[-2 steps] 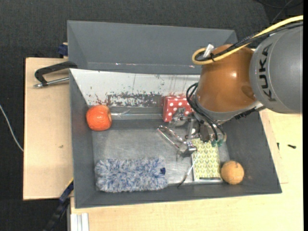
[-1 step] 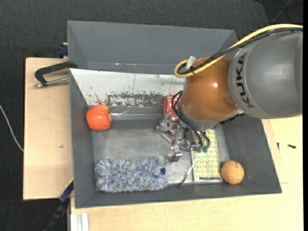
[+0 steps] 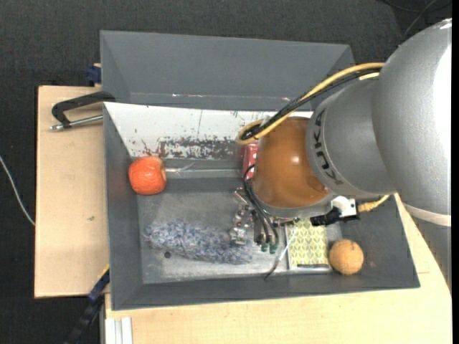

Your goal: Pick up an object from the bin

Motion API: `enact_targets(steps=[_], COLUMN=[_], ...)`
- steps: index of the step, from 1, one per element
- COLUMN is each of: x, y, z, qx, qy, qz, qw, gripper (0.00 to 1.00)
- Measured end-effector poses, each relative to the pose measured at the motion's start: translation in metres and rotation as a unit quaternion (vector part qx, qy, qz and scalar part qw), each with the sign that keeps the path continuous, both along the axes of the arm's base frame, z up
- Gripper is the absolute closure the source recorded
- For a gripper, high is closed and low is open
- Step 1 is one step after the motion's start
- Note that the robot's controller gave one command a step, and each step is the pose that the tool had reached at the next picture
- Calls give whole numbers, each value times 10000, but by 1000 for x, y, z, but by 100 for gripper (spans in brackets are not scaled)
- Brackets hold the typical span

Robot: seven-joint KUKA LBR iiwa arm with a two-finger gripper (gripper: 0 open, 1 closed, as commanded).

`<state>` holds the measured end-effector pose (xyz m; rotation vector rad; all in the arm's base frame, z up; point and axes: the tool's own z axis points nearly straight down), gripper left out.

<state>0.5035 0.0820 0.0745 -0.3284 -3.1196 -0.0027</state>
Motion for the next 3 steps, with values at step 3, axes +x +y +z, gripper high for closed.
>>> enact_targets(steps=[3], x=[13], y=[-5], z=[15], qx=[0], qy=[-53], qz=[37], qw=[10000], gripper=[100])
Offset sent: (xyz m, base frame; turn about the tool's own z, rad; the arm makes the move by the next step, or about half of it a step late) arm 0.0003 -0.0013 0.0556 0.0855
